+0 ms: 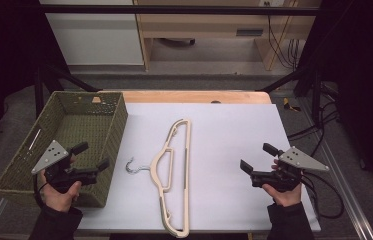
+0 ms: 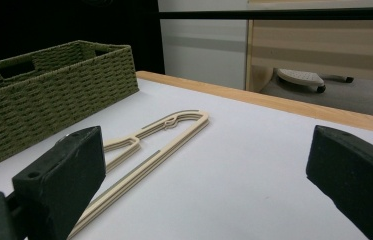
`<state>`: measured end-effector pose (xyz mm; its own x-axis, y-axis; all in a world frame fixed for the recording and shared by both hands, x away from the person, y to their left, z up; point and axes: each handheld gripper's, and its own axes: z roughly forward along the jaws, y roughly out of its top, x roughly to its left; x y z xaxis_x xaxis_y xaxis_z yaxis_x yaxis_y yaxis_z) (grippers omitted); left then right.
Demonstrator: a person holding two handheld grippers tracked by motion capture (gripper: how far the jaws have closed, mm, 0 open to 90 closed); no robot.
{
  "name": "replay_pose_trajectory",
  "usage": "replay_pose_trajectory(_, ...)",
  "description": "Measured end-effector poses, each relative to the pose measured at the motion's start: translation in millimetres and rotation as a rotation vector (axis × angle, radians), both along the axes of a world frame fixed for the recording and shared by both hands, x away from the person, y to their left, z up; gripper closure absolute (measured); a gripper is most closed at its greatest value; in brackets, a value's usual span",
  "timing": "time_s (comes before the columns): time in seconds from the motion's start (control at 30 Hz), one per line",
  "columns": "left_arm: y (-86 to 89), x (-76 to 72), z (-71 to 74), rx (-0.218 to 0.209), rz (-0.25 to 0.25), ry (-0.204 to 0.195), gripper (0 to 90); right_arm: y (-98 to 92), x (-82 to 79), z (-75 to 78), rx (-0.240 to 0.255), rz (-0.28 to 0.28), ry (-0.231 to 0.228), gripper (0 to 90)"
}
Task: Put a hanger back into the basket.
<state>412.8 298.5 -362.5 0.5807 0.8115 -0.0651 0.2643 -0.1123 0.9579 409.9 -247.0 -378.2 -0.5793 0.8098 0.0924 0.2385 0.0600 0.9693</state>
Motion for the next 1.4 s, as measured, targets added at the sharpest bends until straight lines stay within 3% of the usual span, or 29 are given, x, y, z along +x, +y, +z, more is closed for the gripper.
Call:
replay_pose_trajectory(0.13, 2.6, -0.7, 0.3, -0.008, 0.004, -0.003, 4.8, -0.5, 0.2, 0.6, 0.002, -0.003, 0.000, 3.6)
replay_pose_trajectory(0.5, 2.9, -2.0, 1.4, 0.024, 0.003, -0.010, 4.5, 11.2, -3.1, 6.8, -0.020, -0.013, 0.014, 4.9)
replay_pose_trajectory(0.77, 2.7, -2.1, 1.8, 0.028, 0.005, -0.010, 4.4, 43.5, -9.5, 13.8, -0.053, 0.024, 0.056, 8.2)
replay_pose_trajectory(1.0, 3.2, -1.9, 1.7, 0.038, 0.008, -0.012, 4.4, 76.5, -11.7, 10.5, -0.080, 0.058, 0.099, 9.2)
replay_pose_trajectory(1.2, 2.5, -2.2, 2.0, 0.043, 0.006, -0.013, 4.3, 107.3, -15.4, 5.4, -0.107, 0.131, 0.139, 10.7)
replay_pose_trajectory(1.4, 3.6, -1.6, 1.5, 0.039, 0.009, -0.012, 4.2, 138.1, -20.3, -3.0, -0.181, 0.202, 0.177, 11.3)
